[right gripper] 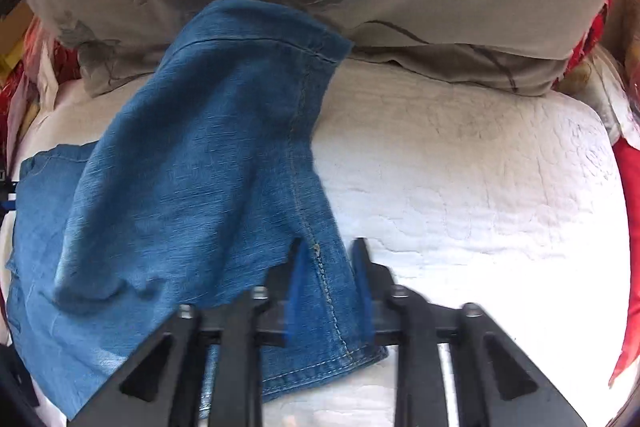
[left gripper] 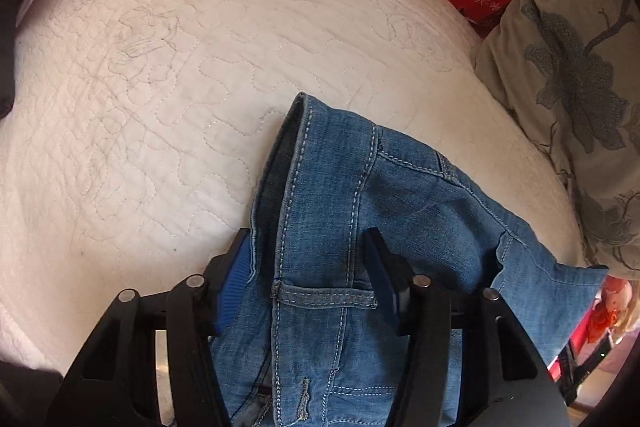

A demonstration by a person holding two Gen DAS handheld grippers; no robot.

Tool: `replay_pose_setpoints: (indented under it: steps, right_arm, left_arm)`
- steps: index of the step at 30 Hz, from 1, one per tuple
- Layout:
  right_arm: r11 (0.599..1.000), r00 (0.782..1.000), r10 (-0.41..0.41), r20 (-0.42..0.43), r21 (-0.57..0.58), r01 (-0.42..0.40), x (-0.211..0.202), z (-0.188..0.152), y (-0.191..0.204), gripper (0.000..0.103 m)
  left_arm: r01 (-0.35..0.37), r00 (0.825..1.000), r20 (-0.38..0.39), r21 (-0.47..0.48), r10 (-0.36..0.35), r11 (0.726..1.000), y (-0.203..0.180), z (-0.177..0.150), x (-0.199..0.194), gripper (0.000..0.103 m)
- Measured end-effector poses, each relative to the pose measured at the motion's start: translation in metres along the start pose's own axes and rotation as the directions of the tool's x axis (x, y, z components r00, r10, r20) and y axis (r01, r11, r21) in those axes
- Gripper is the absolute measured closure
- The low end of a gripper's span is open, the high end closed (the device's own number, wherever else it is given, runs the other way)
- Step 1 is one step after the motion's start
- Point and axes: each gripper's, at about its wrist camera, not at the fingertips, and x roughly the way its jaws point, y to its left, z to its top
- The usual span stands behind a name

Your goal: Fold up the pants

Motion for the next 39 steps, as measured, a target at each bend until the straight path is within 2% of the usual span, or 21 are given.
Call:
replay_pose_setpoints:
  steps: [2, 4, 6, 8, 9, 11, 13, 14, 15, 17, 19, 22, 24, 29, 32, 33, 34, 35, 36, 37, 39]
  right_arm:
    - [1.000, 1.000, -0.017, 0.019, -0.024, 0.018, -0.014, -0.002, 0.003, 0.093]
    - [0.999, 0.998, -0.048, 0.049, -0.022, 0.049, -0.031, -0.011, -0.009, 0.093]
    - [0.996, 0.997, -0.064, 0.034, 0.069, 0.061, -0.038, -0.027, -0.043, 0.090]
    - [0.991, 0.999, -0.046, -0.004, 0.128, 0.046, -0.037, -0.041, -0.069, 0.092]
    - [0.990, 0.998, -0.069, -0.005, 0.123, 0.069, -0.039, -0.049, -0.074, 0.086]
    - [0.985, 1.000, 0.004, 0.023, 0.170, -0.007, -0.051, -0.054, -0.083, 0.086]
    - [0.966, 0.993, 0.066, 0.102, 0.244, -0.089, -0.066, -0.051, -0.096, 0.074]
    - [0.953, 0.986, 0.096, 0.133, 0.274, -0.130, -0.067, -0.049, -0.097, 0.058]
    - [0.942, 0.981, 0.108, 0.159, 0.300, -0.152, -0.068, -0.043, -0.098, 0.048]
    - [0.928, 0.974, 0.133, 0.185, 0.322, -0.188, -0.063, -0.023, -0.096, 0.045]
    - [0.922, 0.970, 0.158, 0.183, 0.324, -0.212, -0.056, -0.010, -0.088, 0.045]
    - [0.925, 0.974, 0.160, 0.163, 0.319, -0.206, -0.036, 0.015, -0.076, 0.045]
    - [0.926, 0.978, 0.143, 0.155, 0.328, -0.188, -0.021, 0.030, -0.073, 0.045]
    - [0.930, 0.982, 0.134, 0.132, 0.326, -0.171, 0.014, 0.056, -0.067, 0.045]
    - [0.953, 0.991, 0.093, 0.098, 0.278, -0.117, 0.031, 0.065, -0.057, 0.043]
    - [0.966, 0.994, 0.061, 0.088, 0.245, -0.081, 0.034, 0.067, -0.051, 0.047]
    - [0.977, 0.996, 0.028, 0.083, 0.209, -0.045, 0.034, 0.069, -0.045, 0.052]
    - [0.983, 0.996, 0.017, 0.084, 0.181, -0.032, 0.032, 0.070, -0.040, 0.076]
    - [0.983, 0.996, 0.039, 0.085, 0.175, -0.053, 0.030, 0.069, -0.039, 0.090]
    - [0.981, 0.994, 0.062, 0.090, 0.180, -0.077, 0.025, 0.068, -0.038, 0.090]
    - [0.985, 0.991, 0.045, 0.122, 0.161, -0.064, 0.009, 0.064, -0.035, 0.090]
  left_arm:
    - [-0.043, 0.999, 0.024, 0.026, 0.042, 0.999, -0.012, -0.004, -0.004, 0.062]
    - [-0.077, 0.996, 0.049, 0.063, 0.074, 0.995, -0.020, -0.007, -0.006, 0.063]
    - [-0.086, 0.996, 0.043, 0.072, 0.083, 0.994, -0.021, -0.007, 0.001, 0.063]
    - [-0.062, 0.998, 0.032, 0.060, 0.060, 0.996, -0.017, -0.005, 0.003, 0.063]
    - [-0.036, 0.999, 0.024, 0.056, 0.035, 0.998, -0.014, -0.004, 0.001, 0.063]
    - [0.072, 0.997, 0.003, 0.025, -0.072, 0.997, 0.000, 0.002, -0.005, 0.063]
    - [0.188, 0.982, 0.013, -0.053, -0.187, 0.981, 0.024, 0.011, -0.012, 0.063]
    - [0.227, 0.974, 0.029, -0.091, -0.225, 0.970, 0.035, 0.017, -0.016, 0.060]
    - [0.253, 0.967, 0.032, -0.120, -0.251, 0.960, 0.044, 0.022, -0.016, 0.053]
    - [0.272, 0.962, 0.022, -0.160, -0.272, 0.949, 0.053, 0.030, -0.012, 0.048]
    - [0.264, 0.963, 0.000, -0.156, -0.268, 0.952, 0.050, 0.035, -0.005, 0.048]
    - [0.249, 0.967, -0.028, -0.121, -0.254, 0.961, 0.032, 0.032, 0.003, 0.048]
    - [0.210, 0.977, -0.025, -0.082, -0.213, 0.974, 0.019, 0.032, 0.006, 0.037]
    - [0.169, 0.985, -0.022, -0.020, -0.170, 0.985, 0.010, 0.033, 0.005, 0.032]
    - [0.166, 0.986, -0.026, -0.008, -0.167, 0.986, 0.003, 0.035, 0.007, 0.032]
    - [0.163, 0.986, -0.023, -0.005, -0.163, 0.987, 0.002, 0.035, 0.007, 0.032]
    - [0.150, 0.989, -0.020, 0.000, -0.150, 0.989, -0.001, 0.034, 0.007, 0.034]
    - [0.130, 0.991, -0.017, 0.019, -0.130, 0.991, -0.006, 0.033, 0.006, 0.056]
    - [0.089, 0.996, -0.022, 0.049, -0.088, 0.995, -0.012, 0.031, 0.006, 0.075]
    - [0.054, 0.998, -0.021, 0.076, -0.053, 0.996, -0.017, 0.029, 0.005, 0.079]
    - [0.032, 0.999, 0.007, 0.102, -0.032, 0.994, -0.021, 0.025, -0.004, 0.086]
